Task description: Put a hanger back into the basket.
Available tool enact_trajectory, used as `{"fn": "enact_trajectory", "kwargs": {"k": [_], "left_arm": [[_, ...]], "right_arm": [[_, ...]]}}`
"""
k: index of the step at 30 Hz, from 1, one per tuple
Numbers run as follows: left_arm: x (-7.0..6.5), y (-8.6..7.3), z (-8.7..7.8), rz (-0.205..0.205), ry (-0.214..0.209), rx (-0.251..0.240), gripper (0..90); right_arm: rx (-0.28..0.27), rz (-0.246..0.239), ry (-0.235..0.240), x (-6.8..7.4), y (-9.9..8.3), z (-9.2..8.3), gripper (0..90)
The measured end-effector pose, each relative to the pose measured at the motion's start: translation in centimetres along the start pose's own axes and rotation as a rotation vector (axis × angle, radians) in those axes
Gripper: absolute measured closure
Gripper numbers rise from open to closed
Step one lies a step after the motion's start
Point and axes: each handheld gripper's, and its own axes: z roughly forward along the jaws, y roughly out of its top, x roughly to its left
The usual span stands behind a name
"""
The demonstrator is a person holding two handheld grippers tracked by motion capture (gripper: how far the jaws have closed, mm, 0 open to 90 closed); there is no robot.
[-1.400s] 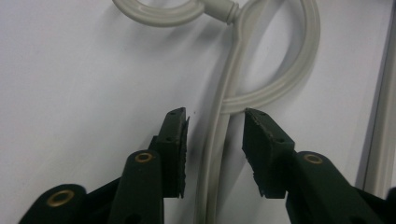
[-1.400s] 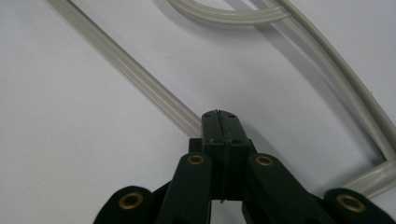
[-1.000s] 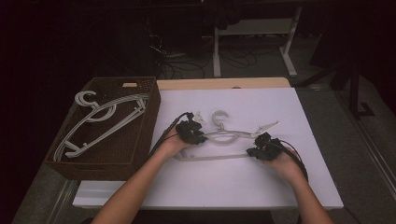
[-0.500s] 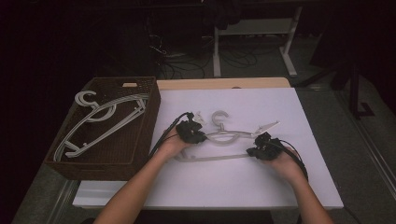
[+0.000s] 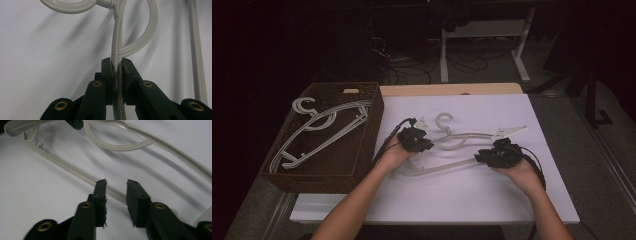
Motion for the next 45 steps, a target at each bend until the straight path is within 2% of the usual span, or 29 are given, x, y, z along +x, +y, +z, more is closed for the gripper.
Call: {"fn": "enact_trajectory", "kwargs": {"k": [1, 4, 7, 12, 13, 14, 15, 19, 22, 24, 25, 26, 30, 31, 32, 37, 40, 45], "left_arm": [[0.2, 0.5, -1.1, -0.021, 0.008, -0.018, 82.6], [0.4, 1.4, -2.9, -0.042, 0.031, -0.036, 82.6], [0.5, 2.1, -4.2, -0.051, 0.044, -0.039, 82.6], [1.1, 3.4, -8.3, -0.058, 0.104, -0.059, 82.6], [1.3, 3.5, -9.1, -0.068, 0.113, -0.065, 82.5], [2.0, 3.5, -10.8, -0.081, 0.124, -0.069, 82.6], [2.0, 3.5, -10.8, -0.081, 0.124, -0.069, 82.6], [3.2, 3.0, -14.3, -0.115, 0.154, -0.087, 82.5], [3.9, 2.4, -16.8, -0.123, 0.189, -0.087, 82.5], [4.5, 1.8, -18.5, -0.13, 0.219, -0.079, 82.5], [5.3, 1.1, -20.1, -0.145, 0.241, -0.076, 82.5], [5.3, 1.1, -20.1, -0.145, 0.241, -0.076, 82.5], [7.0, -0.9, -22.8, -0.178, 0.282, -0.068, 82.5], [7.9, -2.0, -24.0, -0.195, 0.302, -0.058, 82.5], [7.9, -2.0, -24.0, -0.195, 0.302, -0.058, 82.5], [9.8, -4.9, -26.5, -0.237, 0.369, -0.031, 82.5], [10.9, -6.7, -28.0, -0.266, 0.395, -0.017, 82.5], [12.5, -9.7, -29.8, -0.309, 0.45, 0.018, 82.4]], "right_arm": [[-0.018, 0.004, 0.006, 0.0, 0.1, -0.4, 61.2], [-0.055, 0.01, 0.002, 0.0, 0.3, -1.4, 53.4], [-0.075, 0.012, -0.001, 0.1, 0.4, -2.0, 50.7], [-0.099, 0.012, -0.002, 0.2, 0.7, -2.7, 45.7], [-0.097, 0.015, 0.0, 0.3, 0.8, -2.7, 43.3], [-0.097, 0.011, -0.005, 0.3, 0.8, -2.6, 41.4], [-0.097, 0.011, -0.005, 0.3, 0.8, -2.6, 41.4], [-0.091, 0.002, -0.008, 0.5, 1.2, -2.5, 37.1], [-0.09, -0.002, -0.014, 0.6, 1.5, -2.4, 35.4], [-0.094, -0.001, -0.012, 0.7, 1.5, -2.4, 34.8], [-0.088, -0.002, -0.014, 0.7, 1.6, -2.4, 33.8], [-0.089, 0.0, -0.016, 0.7, 1.7, -2.4, 33.6], [-0.092, -0.001, -0.019, 0.7, 1.8, -2.3, 32.6], [-0.092, -0.001, -0.019, 0.6, 1.8, -2.3, 32.6], [-0.092, -0.001, -0.019, 0.6, 1.8, -2.3, 32.6], [-0.09, 0.003, -0.023, 0.6, 1.9, -2.3, 32.3], [-0.088, 0.002, -0.026, 0.5, 1.8, -2.3, 32.3], [-0.087, 0.001, -0.03, 0.5, 1.8, -2.3, 32.2]]}}
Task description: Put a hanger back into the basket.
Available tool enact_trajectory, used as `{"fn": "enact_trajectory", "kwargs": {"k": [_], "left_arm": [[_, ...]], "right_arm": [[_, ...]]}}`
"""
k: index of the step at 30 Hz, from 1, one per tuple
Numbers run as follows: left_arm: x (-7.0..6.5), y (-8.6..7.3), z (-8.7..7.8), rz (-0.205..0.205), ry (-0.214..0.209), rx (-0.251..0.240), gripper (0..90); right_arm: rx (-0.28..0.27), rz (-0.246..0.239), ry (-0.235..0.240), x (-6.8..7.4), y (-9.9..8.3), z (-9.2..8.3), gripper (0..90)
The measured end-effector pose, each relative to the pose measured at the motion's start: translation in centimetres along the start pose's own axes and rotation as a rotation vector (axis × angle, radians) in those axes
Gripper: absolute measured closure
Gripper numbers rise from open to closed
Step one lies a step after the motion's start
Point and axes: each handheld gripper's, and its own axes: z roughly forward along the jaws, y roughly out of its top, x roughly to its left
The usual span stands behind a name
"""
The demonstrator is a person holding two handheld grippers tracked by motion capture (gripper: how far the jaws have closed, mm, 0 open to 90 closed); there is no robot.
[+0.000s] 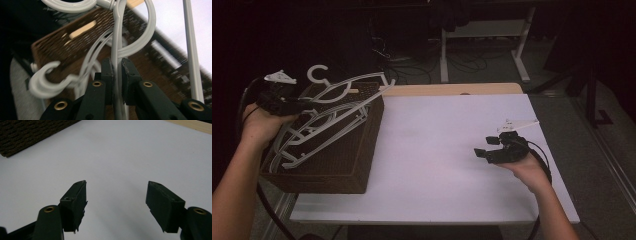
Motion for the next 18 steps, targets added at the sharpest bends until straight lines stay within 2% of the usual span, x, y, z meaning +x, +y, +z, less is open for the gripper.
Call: {"fn": "enact_trajectory", "kwargs": {"k": [4, 6, 11, 15, 18], "left_arm": [[1.9, -1.8, -0.3, -0.029, 0.03, 0.017, 82.4], [3.1, -3.0, -0.3, -0.041, 0.066, 0.039, 82.4], [3.9, -4.5, 0.5, -0.054, 0.068, 0.06, 82.4], [3.9, -5.4, 1.8, -0.047, 0.083, 0.097, 82.4], [3.7, -5.9, 2.7, -0.045, 0.077, 0.108, 82.3]], "right_arm": [[0.003, 0.0, -0.002, 0.0, 0.0, 0.1, 32.2], [0.004, 0.004, -0.003, 0.0, 0.0, 0.1, 32.2], [0.008, 0.003, -0.007, -0.1, 0.0, 0.2, 32.2], [0.012, 0.0, -0.007, -0.1, 0.0, 0.2, 32.2], [0.013, 0.001, -0.007, -0.1, -0.1, 0.2, 32.2]]}}
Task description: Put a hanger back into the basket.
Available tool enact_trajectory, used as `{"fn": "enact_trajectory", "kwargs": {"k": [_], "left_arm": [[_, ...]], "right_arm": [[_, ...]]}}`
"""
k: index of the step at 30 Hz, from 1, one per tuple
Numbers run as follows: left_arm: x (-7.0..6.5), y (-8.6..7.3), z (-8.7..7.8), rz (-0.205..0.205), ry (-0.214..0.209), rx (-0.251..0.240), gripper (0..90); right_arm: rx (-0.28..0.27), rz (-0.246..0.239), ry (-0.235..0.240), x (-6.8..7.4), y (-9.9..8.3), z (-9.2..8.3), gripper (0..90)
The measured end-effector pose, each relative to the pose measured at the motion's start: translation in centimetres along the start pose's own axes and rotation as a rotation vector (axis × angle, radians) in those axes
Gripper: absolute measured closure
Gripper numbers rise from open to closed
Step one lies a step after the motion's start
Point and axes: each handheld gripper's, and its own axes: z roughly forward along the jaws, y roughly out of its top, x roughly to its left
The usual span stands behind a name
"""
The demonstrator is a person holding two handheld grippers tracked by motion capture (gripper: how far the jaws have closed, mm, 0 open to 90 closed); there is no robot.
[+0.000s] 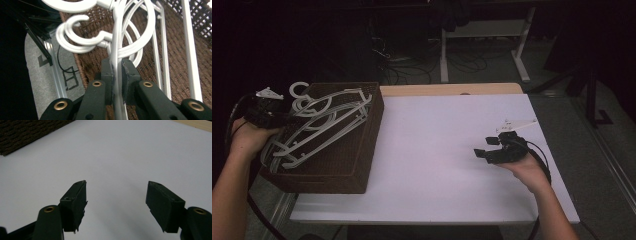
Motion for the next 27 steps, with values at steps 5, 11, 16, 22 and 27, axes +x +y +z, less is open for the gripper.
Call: {"fn": "enact_trajectory", "kwargs": {"k": [5, 11, 16, 22, 27], "left_arm": [[-0.4, -0.4, 1.4, -0.013, 0.004, 0.019, 68.3], [-0.8, -0.2, 0.7, -0.047, -0.032, -0.054, 51.6], [-2.6, 0.8, -1.0, -0.053, -0.096, -0.159, 39.1], [-6.0, 1.9, -1.9, -0.045, -0.243, -0.274, 30.8], [-9.2, 2.5, -1.7, -0.024, -0.38, -0.35, 25.2]], "right_arm": [[-0.004, 0.0, 0.001, 0.0, 0.0, -0.1, 32.2], [-0.011, -0.001, 0.003, 0.0, 0.1, -0.3, 32.2], [-0.017, -0.007, 0.004, 0.2, 0.4, -0.4, 32.2], [-0.03, -0.012, 0.015, 0.5, 0.9, -0.9, 31.8], [-0.054, -0.016, 0.025, 0.8, 1.3, -1.6, 30.8]]}}
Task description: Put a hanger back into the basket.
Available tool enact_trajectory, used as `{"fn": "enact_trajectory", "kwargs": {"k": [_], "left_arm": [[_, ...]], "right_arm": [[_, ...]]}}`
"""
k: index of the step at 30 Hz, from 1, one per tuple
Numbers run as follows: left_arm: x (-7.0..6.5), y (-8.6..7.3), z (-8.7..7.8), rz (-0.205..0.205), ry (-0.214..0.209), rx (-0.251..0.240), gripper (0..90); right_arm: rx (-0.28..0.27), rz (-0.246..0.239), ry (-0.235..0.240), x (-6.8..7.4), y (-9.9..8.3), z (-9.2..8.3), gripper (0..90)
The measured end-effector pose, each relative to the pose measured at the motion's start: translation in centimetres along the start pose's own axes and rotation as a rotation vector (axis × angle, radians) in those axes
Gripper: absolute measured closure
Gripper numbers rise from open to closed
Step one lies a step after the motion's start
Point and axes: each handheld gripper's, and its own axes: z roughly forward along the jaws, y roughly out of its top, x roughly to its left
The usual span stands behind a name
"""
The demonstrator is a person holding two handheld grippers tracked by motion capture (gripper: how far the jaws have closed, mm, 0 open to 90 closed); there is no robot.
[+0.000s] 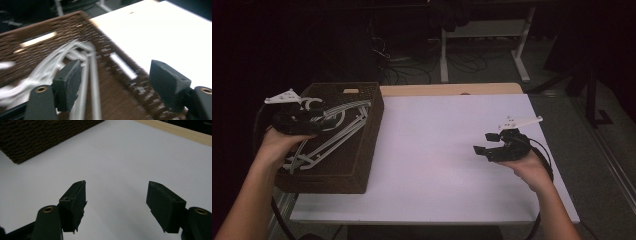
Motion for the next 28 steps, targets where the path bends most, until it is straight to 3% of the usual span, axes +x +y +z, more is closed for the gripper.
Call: {"fn": "enact_trajectory", "kwargs": {"k": [5, 12, 13, 16, 17, 18, 28], "left_arm": [[-3.3, -0.4, 1.9, 0.049, -0.086, -0.039, 16.2], [-5.6, -1.0, 3.2, 0.075, -0.136, -0.065, 8.6], [-5.8, -1.1, 3.4, 0.077, -0.142, -0.064, 4.2], [-6.3, -1.4, 3.6, 0.088, -0.155, -0.066, 1.6], [-6.7, -1.9, 4.1, 0.09, -0.193, -0.069, 0.0], [-6.9, -2.1, 4.2, 0.091, -0.199, -0.068, 0.0], [-7.2, -2.3, 4.3, 0.101, -0.21, -0.063, 0.0]], "right_arm": [[-0.023, -0.011, 0.0, 0.5, 0.7, -0.8, 24.9], [-0.04, -0.028, -0.002, 1.0, 1.3, -1.2, 16.1], [-0.049, -0.029, -0.002, 1.1, 1.5, -1.3, 14.4], [-0.056, -0.03, 0.0, 1.2, 1.6, -1.3, 13.8], [-0.068, -0.032, 0.001, 1.3, 1.8, -1.5, 13.3], [-0.069, -0.033, 0.002, 1.3, 1.8, -1.6, 13.2], [-0.076, -0.043, 0.002, 1.5, 1.8, -1.7, 13.0]]}}
